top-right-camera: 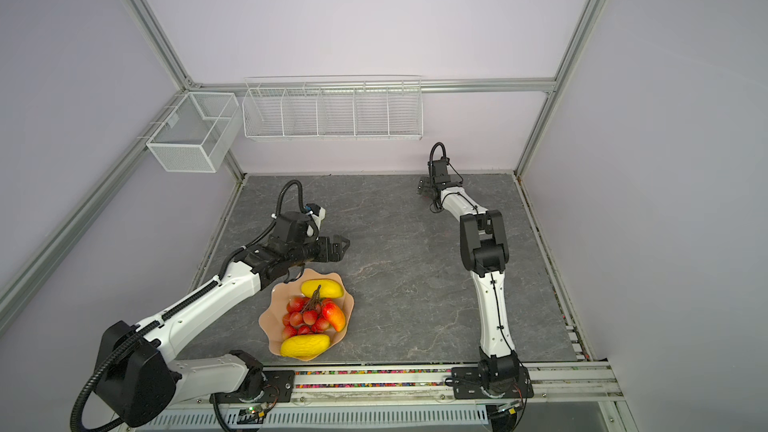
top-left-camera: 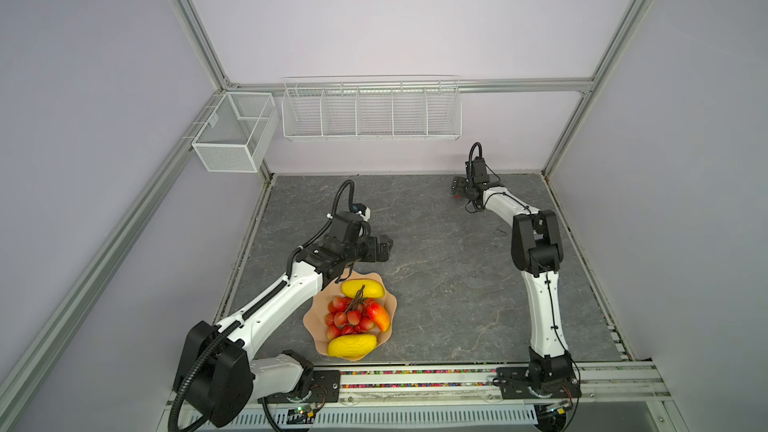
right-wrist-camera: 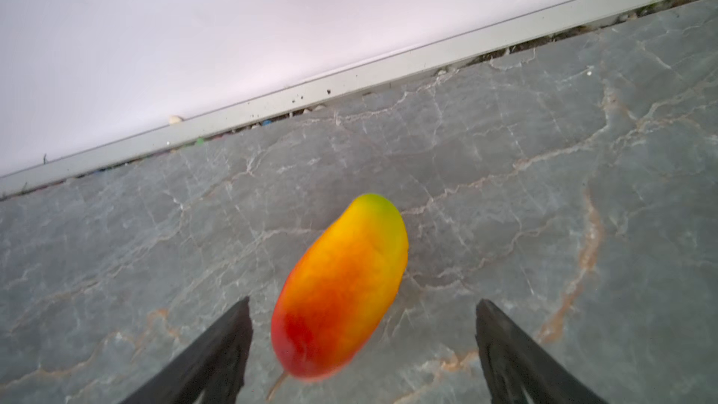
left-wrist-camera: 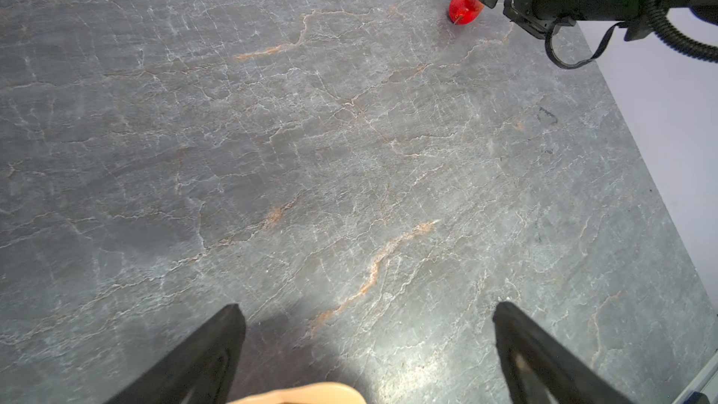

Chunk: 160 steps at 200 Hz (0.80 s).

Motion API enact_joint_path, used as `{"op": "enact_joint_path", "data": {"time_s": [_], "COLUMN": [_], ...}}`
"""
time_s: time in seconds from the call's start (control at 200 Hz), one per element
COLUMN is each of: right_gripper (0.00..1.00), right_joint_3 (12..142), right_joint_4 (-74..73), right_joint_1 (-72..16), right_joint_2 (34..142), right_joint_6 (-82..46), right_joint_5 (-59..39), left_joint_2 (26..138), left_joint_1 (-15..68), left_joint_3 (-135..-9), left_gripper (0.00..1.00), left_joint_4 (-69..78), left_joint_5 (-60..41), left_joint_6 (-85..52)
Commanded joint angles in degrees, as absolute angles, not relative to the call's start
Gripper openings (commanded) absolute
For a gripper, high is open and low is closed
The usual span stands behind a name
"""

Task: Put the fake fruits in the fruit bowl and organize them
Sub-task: 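Reach to the far red-yellow mango and grasp it with the right gripper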

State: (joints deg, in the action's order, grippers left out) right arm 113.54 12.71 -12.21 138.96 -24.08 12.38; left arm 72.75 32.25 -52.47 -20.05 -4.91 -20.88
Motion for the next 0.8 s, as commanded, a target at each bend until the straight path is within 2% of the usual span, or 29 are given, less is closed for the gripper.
{"op": "enact_joint_path", "data": {"time_s": [0.0,0.26,0.44,0.565,0.735,0.795], "right_gripper": [0.9,0.89,1.0,0.82,0.76,0.69], "right_joint_3": [116.5,125.0,130.6,129.8,128.4,127.9], "right_joint_4": [15.1,19.2,24.9,25.5,26.4,27.2], "right_joint_1": [-12.1,-10.9,-10.2,-9.7,-9.2,-9.0], "right_joint_2": [142.0,148.1,151.2,150.8,150.0,149.7], "right_joint_6": [-27.2,-30.1,-31.9,-32.3,-31.2,-31.0], "right_joint_5": [9.6,9.2,8.9,8.1,6.0,5.3], "left_joint_2": [74.6,77.1,77.3,76.6,74.9,74.4], "left_joint_1": [31.9,31.5,30.8,30.6,30.6,30.6], "left_joint_3": [-52.3,-52.9,-53.3,-53.1,-52.8,-52.8], "left_gripper": [0.99,0.99,0.99,0.99,0.99,0.99], "left_joint_4": [-17.8,-16.7,-17.6,-17.9,-18.1,-18.3], "left_joint_5": [-6.4,-7.8,-8.0,-7.7,-7.2,-6.9], "left_joint_6": [-21.4,-21.6,-21.6,-22.0,-21.7,-21.6]}}
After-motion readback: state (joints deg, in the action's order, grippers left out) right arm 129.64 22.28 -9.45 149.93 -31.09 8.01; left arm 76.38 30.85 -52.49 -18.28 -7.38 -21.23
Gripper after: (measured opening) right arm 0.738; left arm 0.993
